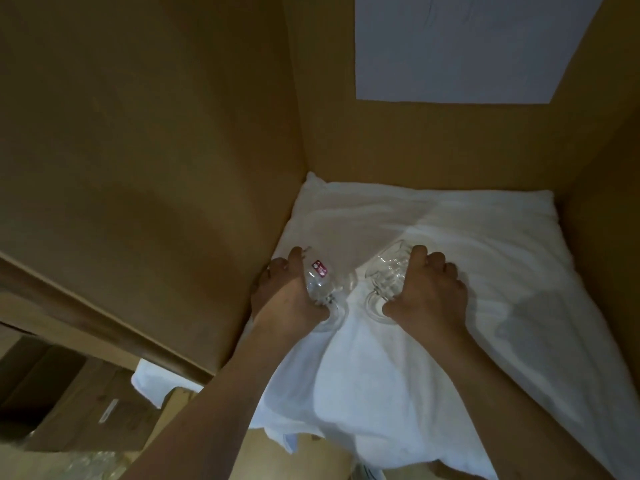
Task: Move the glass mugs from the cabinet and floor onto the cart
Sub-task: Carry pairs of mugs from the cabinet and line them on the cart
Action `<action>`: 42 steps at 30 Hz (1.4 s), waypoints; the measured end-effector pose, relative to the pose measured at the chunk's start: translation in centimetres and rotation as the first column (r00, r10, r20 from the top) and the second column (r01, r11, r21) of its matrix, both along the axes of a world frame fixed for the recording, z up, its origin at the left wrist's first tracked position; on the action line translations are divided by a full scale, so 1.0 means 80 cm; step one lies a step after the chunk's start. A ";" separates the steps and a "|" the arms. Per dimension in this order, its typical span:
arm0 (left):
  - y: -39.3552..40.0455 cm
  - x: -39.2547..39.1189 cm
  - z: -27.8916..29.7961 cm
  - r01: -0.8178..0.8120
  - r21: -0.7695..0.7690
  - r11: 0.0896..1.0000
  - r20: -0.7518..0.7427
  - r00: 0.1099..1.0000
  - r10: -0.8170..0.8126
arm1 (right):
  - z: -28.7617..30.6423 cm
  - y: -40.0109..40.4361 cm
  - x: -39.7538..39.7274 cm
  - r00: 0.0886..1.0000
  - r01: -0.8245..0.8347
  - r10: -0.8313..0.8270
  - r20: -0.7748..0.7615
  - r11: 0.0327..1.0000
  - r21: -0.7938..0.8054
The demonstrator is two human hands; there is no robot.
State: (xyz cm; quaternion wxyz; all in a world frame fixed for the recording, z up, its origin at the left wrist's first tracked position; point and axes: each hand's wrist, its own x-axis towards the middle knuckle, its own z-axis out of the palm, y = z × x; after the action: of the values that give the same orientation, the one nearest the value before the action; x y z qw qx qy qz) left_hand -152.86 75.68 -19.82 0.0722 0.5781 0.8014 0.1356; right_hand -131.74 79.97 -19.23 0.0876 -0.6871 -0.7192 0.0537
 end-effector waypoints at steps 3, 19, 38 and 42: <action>-0.008 0.006 0.000 0.016 0.031 0.999 -0.001 1.000 -0.016 | -0.006 -0.009 0.001 0.999 0.013 -0.012 -0.050 0.999 0.037; -0.099 0.009 0.025 0.289 0.220 0.932 0.551 0.751 -0.363 | 0.023 -0.225 0.033 0.787 0.419 -0.360 -0.502 0.908 0.007; -0.287 0.307 0.100 0.695 0.394 0.601 0.734 0.155 -0.661 | 0.072 -0.545 0.235 0.123 0.881 -0.289 -0.949 0.472 -0.029; -0.348 0.403 0.100 0.759 0.364 0.540 0.774 0.076 -0.629 | 0.070 -0.627 0.307 0.021 0.912 -0.177 -0.984 0.406 -0.053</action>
State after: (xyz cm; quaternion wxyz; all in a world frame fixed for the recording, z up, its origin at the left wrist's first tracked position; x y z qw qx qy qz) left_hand -120.63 47.83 -11.84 0.5453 0.7323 0.2847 0.2921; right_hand -107.17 29.82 -13.64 0.7041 -0.6853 -0.1280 0.1348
